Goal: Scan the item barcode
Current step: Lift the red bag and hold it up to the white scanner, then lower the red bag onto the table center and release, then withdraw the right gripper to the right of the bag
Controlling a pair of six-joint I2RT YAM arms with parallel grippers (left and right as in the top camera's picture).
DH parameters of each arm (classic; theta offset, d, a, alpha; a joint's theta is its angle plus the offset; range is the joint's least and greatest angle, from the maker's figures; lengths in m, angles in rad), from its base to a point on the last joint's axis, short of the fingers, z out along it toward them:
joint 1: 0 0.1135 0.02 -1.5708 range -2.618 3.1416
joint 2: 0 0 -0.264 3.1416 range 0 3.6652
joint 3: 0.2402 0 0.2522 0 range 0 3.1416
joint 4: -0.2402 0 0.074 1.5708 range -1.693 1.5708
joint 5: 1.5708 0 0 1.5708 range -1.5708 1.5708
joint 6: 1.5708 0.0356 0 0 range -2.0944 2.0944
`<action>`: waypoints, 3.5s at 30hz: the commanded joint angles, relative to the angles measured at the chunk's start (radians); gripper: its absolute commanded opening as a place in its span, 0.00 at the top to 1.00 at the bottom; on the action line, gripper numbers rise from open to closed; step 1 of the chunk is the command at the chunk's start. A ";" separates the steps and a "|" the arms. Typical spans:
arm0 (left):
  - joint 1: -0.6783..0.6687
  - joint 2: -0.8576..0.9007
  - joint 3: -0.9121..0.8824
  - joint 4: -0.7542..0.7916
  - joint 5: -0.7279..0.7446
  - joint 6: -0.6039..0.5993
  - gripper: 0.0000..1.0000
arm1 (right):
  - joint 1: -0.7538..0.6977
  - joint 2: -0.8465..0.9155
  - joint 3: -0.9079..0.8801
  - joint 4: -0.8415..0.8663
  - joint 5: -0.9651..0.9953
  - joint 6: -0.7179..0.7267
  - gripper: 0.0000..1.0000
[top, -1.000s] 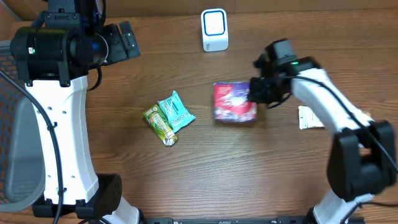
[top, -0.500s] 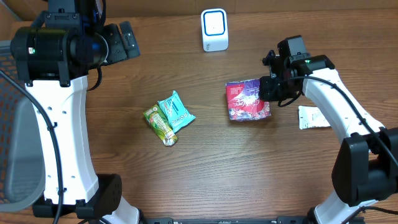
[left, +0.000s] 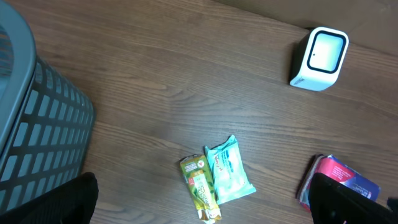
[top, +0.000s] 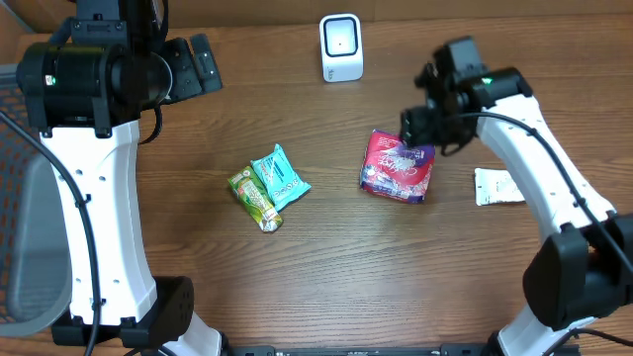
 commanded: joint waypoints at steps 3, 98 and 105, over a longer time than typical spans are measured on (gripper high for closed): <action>0.000 -0.002 -0.002 0.001 0.005 -0.011 0.00 | 0.207 0.018 0.046 -0.006 0.264 0.328 0.27; 0.000 -0.002 -0.002 0.001 0.005 -0.011 0.00 | -0.220 0.064 -0.094 -0.006 -0.123 0.017 0.21; 0.000 -0.002 -0.002 0.001 0.005 -0.011 0.00 | -0.220 0.081 -0.132 0.001 -0.227 -0.075 0.14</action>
